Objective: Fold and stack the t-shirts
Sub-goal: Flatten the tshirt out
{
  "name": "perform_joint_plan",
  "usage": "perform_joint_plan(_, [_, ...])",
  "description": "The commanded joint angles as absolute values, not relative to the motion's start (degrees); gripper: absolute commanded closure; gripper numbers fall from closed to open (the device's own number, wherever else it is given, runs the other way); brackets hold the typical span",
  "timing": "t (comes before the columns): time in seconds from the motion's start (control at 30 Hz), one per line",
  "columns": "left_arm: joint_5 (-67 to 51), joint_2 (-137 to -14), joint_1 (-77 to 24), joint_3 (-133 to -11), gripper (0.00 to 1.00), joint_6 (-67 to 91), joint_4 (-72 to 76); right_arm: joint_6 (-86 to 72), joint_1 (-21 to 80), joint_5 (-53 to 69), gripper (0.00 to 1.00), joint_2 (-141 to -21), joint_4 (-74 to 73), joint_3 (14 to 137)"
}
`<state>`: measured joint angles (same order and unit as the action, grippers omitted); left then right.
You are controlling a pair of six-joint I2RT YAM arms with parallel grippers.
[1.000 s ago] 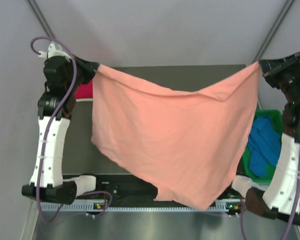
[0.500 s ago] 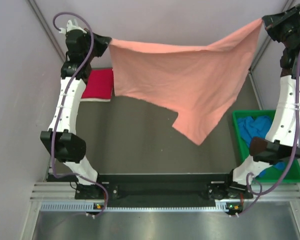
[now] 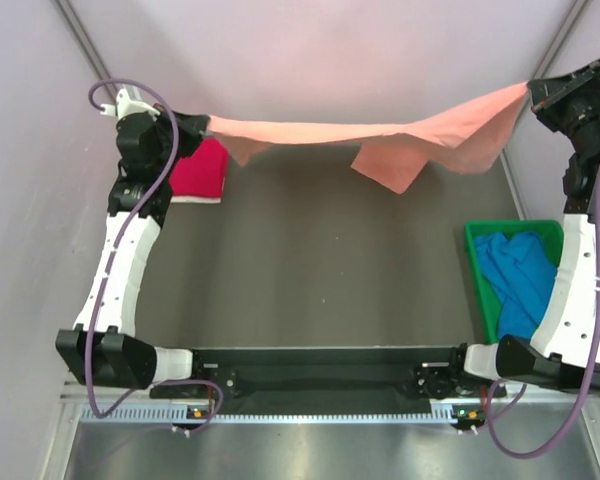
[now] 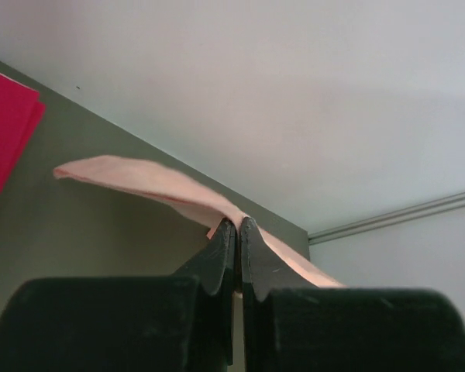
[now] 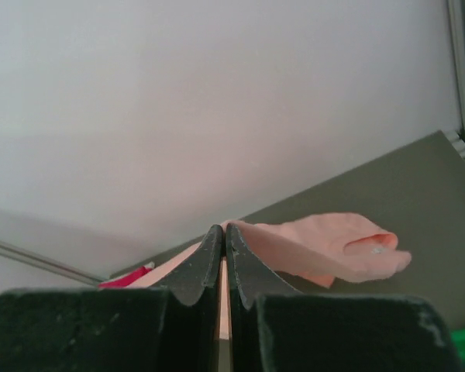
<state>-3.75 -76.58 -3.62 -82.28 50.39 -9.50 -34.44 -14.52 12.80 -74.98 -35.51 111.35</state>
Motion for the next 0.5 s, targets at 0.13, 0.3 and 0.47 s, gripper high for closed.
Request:
perform_joint_plan(0.13, [-1.93, -68.21, -2.81, -91.82, 1.00, 46.14, -13.79, -33.66, -15.38, 9.23, 1.00, -67.77, -45.52, 114.69])
perform_joint_plan(0.3, [-4.48, -63.03, -2.81, -95.27, 1.00, 47.72, -14.33, -35.33, -15.38, 8.88, 1.00, -60.83, -48.33, 119.97])
perform_joint_plan(0.47, [-4.22, -56.62, -2.81, -95.80, 1.00, 47.99, -15.81, -35.33, -15.29, 3.62, 1.00, -53.98, -49.66, 122.15])
